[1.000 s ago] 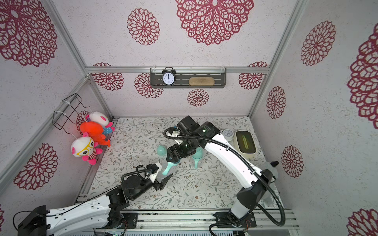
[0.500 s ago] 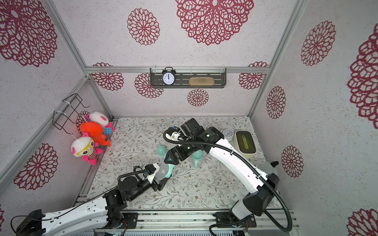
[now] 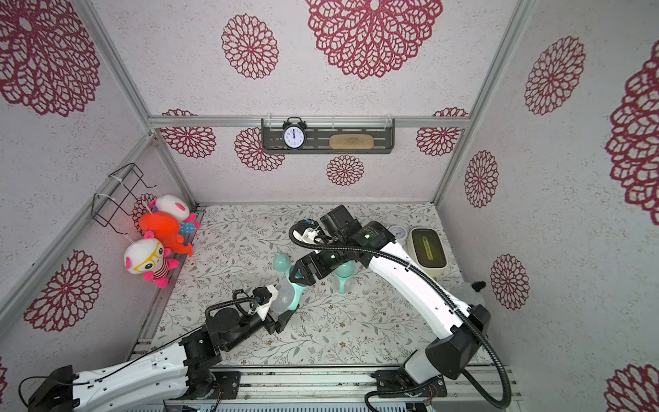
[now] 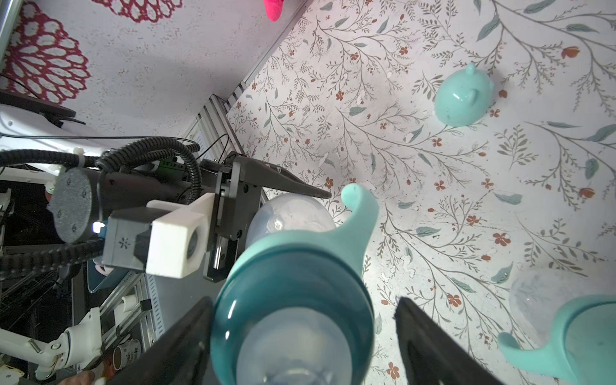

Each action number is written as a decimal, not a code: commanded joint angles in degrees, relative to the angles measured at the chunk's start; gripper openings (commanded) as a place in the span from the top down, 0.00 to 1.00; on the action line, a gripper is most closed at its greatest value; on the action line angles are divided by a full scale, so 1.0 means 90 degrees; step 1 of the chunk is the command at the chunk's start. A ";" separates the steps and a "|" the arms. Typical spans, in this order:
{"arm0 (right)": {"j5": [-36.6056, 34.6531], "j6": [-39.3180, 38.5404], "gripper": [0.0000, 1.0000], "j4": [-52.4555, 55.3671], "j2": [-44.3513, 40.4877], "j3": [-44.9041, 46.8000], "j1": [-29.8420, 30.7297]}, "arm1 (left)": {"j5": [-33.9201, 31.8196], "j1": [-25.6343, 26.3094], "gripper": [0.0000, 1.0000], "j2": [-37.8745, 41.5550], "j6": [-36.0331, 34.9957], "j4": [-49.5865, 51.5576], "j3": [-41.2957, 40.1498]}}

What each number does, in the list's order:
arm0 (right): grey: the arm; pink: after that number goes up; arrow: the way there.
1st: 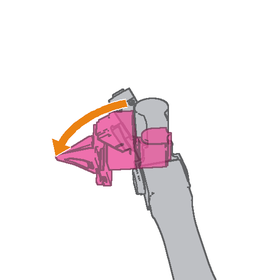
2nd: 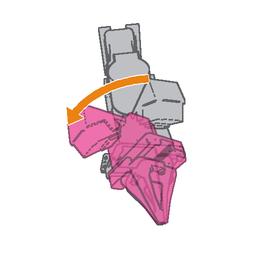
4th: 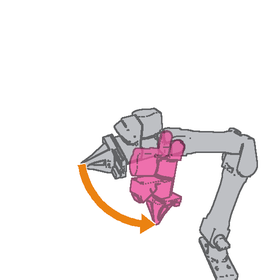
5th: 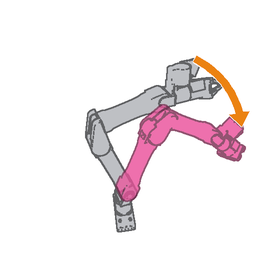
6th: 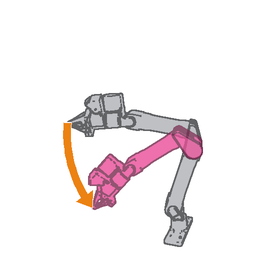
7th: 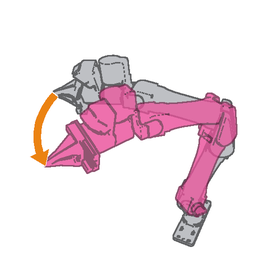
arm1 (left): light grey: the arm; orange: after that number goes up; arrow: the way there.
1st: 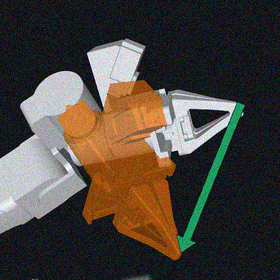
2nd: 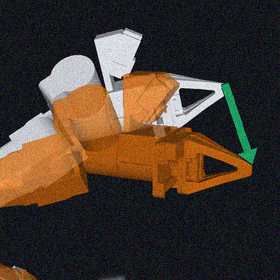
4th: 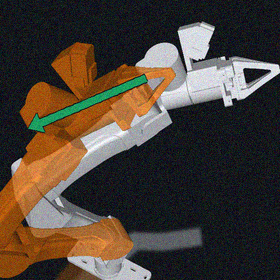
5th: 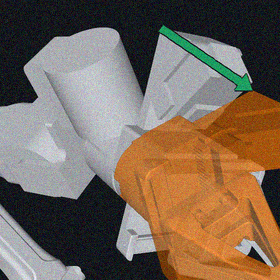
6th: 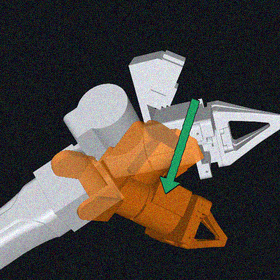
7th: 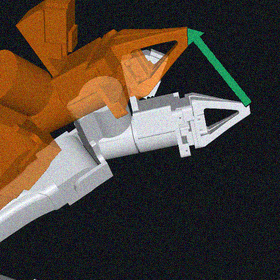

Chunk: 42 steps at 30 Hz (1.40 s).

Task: Assemble the baby bottles
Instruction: Screw the nipple onto the baby bottle.

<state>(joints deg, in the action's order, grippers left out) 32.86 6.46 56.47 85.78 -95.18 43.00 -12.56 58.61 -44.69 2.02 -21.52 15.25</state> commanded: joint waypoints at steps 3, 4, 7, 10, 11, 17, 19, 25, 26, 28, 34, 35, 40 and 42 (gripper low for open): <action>0.0089 -0.0136 0.16 -0.0004 -0.0292 -0.0022 -0.0037 | -0.0025 0.0031 1.00 0.0065 0.0012 -0.0187 0.0012; 0.0089 -0.0132 0.17 0.0000 -0.0288 -0.0018 -0.0041 | -0.0021 0.0038 1.00 0.0054 0.0014 -0.0196 0.0010; 0.0139 -0.0113 0.22 0.0000 -0.0275 -0.0012 -0.0047 | -0.0001 0.0031 1.00 0.0014 0.0028 -0.0208 0.0025; 0.0280 -0.0028 0.27 -0.0062 -0.0244 0.0017 -0.0036 | -0.0006 0.0031 1.00 -0.0030 0.0022 -0.0207 0.0053; 0.0296 0.0020 0.30 -0.0063 -0.0225 0.0014 -0.0044 | -0.0033 0.0031 1.00 -0.0053 0.0016 -0.0216 0.0064; 0.0400 0.0937 0.58 -0.0178 -0.0082 -0.0134 -0.0026 | -0.0430 0.0050 1.00 -0.0360 -0.0058 -0.0403 0.0121; 0.0352 0.1177 0.60 0.0083 0.0091 -0.0348 0.0032 | -0.0549 0.0060 1.00 -0.0458 -0.0085 -0.0499 0.0127; -0.0229 0.2121 0.65 0.0847 0.0662 -0.0733 0.0148 | -0.0862 0.0099 1.00 -0.0600 -0.0182 -0.0763 0.0114; -0.0098 0.2378 0.67 0.0792 0.0716 -0.0651 0.0136 | -0.0912 0.0114 1.00 -0.0620 -0.0220 -0.0757 0.0123; 0.0114 0.2969 0.70 0.0801 0.0820 -0.0592 0.0064 | -0.0984 0.0153 1.00 -0.0650 -0.0263 -0.0746 0.0140; -0.0097 0.4105 0.65 0.1996 0.1527 -0.1532 -0.0304 | -0.1305 0.0330 1.00 -0.0771 -0.0441 -0.0714 0.0154; -0.0286 0.4085 0.62 0.2368 0.1751 -0.1887 -0.0356 | -0.1385 0.0375 1.00 -0.0803 -0.0480 -0.0713 0.0165; -0.0476 0.3939 0.44 0.2832 0.2153 -0.2636 -0.0442 | -0.1598 0.0524 1.00 -0.0974 -0.0582 -0.0723 0.0195; -0.0523 0.3780 0.35 0.2709 0.2090 -0.2633 -0.0433 | -0.1631 0.0520 1.00 -0.1035 -0.0560 -0.0861 0.0135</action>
<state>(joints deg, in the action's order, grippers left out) 31.42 39.75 77.60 106.02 -116.75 39.97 -26.63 62.04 -53.74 -0.60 -24.99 15.38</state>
